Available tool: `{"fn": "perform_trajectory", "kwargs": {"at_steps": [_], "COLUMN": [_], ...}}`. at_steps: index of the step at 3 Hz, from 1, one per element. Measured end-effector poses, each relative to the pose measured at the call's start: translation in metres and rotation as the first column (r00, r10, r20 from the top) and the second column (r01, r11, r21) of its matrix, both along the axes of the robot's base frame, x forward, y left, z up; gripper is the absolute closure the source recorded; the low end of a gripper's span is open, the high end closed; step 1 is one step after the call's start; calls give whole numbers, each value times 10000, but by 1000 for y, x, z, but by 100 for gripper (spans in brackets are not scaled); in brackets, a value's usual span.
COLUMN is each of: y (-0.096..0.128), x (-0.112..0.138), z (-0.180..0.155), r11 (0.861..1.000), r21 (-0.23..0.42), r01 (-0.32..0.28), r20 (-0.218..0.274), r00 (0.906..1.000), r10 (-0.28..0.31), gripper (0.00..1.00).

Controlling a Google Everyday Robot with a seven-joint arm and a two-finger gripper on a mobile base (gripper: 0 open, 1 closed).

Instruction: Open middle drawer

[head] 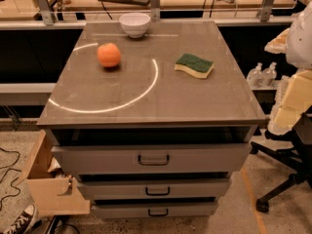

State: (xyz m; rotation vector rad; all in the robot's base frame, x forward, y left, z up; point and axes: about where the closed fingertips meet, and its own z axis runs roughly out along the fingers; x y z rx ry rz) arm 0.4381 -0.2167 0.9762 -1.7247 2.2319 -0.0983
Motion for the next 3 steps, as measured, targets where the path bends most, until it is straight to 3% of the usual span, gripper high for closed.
{"fn": "perform_trajectory", "kwargs": {"at_steps": [1, 2, 3], "y": [0, -4, -17], "x": [0, -10, -37], "z": [0, -21, -68], "r11": [10000, 10000, 9992], "r21": [0, 57, 205], "r01": [0, 77, 356], "r20": [2, -96, -265], "r00": [10000, 9999, 9990], "r10": [0, -77, -350], "gripper": [0, 0, 0]}}
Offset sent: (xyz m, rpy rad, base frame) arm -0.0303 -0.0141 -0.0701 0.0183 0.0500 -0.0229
